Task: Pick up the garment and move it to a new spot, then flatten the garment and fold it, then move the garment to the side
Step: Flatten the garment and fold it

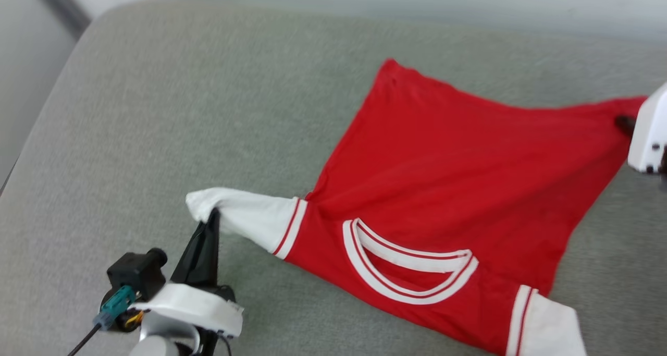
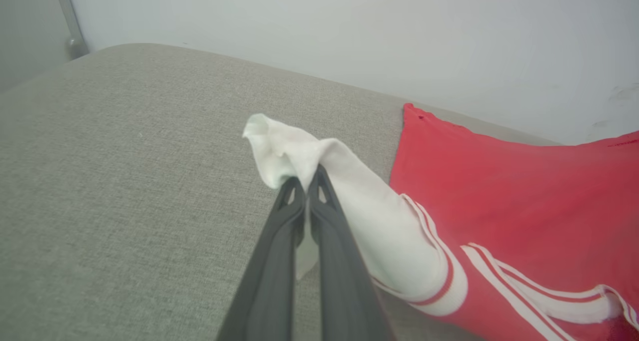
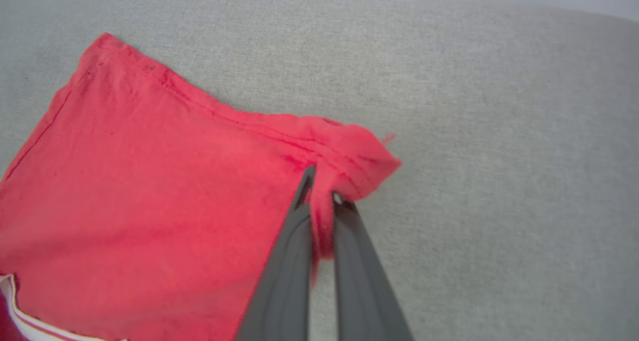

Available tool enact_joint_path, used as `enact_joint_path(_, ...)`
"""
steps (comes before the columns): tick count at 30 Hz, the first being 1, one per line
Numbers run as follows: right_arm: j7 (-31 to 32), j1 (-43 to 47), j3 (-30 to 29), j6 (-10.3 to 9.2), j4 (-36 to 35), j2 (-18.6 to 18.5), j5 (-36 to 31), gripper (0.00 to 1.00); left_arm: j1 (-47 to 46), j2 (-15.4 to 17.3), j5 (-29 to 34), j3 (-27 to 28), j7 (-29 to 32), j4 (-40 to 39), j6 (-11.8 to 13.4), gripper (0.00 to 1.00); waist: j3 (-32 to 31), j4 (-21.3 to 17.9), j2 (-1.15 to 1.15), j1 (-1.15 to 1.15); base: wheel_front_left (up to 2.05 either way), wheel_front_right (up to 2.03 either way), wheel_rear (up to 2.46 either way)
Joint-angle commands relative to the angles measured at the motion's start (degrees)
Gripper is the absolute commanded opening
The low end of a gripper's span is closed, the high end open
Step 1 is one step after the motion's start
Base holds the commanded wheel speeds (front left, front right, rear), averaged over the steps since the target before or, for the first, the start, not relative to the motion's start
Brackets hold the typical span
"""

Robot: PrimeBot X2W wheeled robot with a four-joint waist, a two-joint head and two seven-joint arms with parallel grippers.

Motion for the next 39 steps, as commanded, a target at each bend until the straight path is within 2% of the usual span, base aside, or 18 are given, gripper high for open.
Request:
enact_joint_path(1,0.4,2.09,0.16,-0.06,-1.29,-0.71,0.76,0.0,0.97,0.43,-0.17,0.43,0.16,-0.16,0.38,0.0,-5.16,-4.33,0.0,0.0,0.0,0.0,0.0)
enact_joint_path(5,3.02,12.97,-1.25,-0.06,-10.18,-2.36,2.39,0.0,4.2,1.41,-1.37,1.33,1.53,-0.47,1.44,0.0,-9.11,-7.3,0.0,0.0,0.0,0.0,0.0)
enact_joint_path(8,5.36,23.34,-3.98,-0.06,-17.23,-1.31,2.62,0.0,6.25,2.23,-2.14,2.18,2.01,0.25,1.86,0.0,-11.55,-9.2,0.0,0.0,0.0,0.0,0.0)
enact_joint_path(14,9.08,44.78,-8.67,-0.05,-27.48,5.16,3.5,0.0,9.06,2.93,-3.36,3.16,2.25,1.28,2.57,0.0,-14.1,-12.18,0.0,0.0,0.0,0.0,0.0)
enact_joint_path(19,10.48,56.14,-9.4,-0.05,-30.02,11.94,3.2,0.0,9.54,3.39,-3.28,3.41,2.42,1.64,2.97,0.0,-14.56,-13.64,0.0,0.0,0.0,0.0,0.0)
enact_joint_path(20,10.18,57.36,-9.13,-0.05,-29.88,13.2,3.45,0.06,9.35,3.49,-3.27,3.43,2.42,1.7,2.97,0.0,-14.53,-13.85,0.0,0.0,0.0,0.0,0.0)
enact_joint_path(21,9.18,57.99,-8.71,-0.05,-29.88,14.06,3.81,0.49,9.2,3.58,-3.26,3.38,2.45,1.75,2.9,0.0,-14.53,-14.11,0.0,0.0,0.0,0.0,0.0)
enact_joint_path(22,8.11,58.26,-8.49,-0.05,-29.95,14.56,3.96,1.0,9.04,3.62,-3.25,3.31,2.45,1.74,2.85,0.0,-14.5,-14.32,0.0,0.0,0.0,0.0,0.0)
enact_joint_path(24,4.75,57.72,-8.24,-0.05,-31.06,14.86,3.7,1.0,8.73,3.74,-3.21,3.06,2.56,1.71,2.64,0.0,-14.45,-14.63,0.0,0.0,0.0,0.0,0.0)
enact_joint_path(28,-6.12,53.5,-9.06,-0.04,-32.85,14.51,2.39,1.0,7.81,3.96,-2.95,2.6,2.93,1.28,2.53,0.0,-13.78,-14.76,0.0,0.0,0.0,0.0,0.0)
enact_joint_path(34,-21.31,44.51,-8.82,-0.05,-31.13,13.49,0.66,1.0,4.9,4.08,-2.28,1.74,3.22,0.38,2.03,0.0,-10.6,-13.11,0.0,0.0,0.0,0.0,0.0)
enact_joint_path(37,-23.58,39.16,-6.96,-0.05,-28.81,12.67,1.0,1.0,2.81,3.78,-1.69,1.09,3.13,-0.54,1.76,0.0,-7.69,-11.79,0.0,0.0,0.0,0.0,0.0)
enact_joint_path(39,-22.55,35.64,-5.08,-0.05,-26.93,11.73,1.2,1.0,1.34,3.61,-1.1,0.42,3.14,-1.05,1.5,0.0,-5.61,-10.77,0.0,0.0,0.0,0.0,0.0)
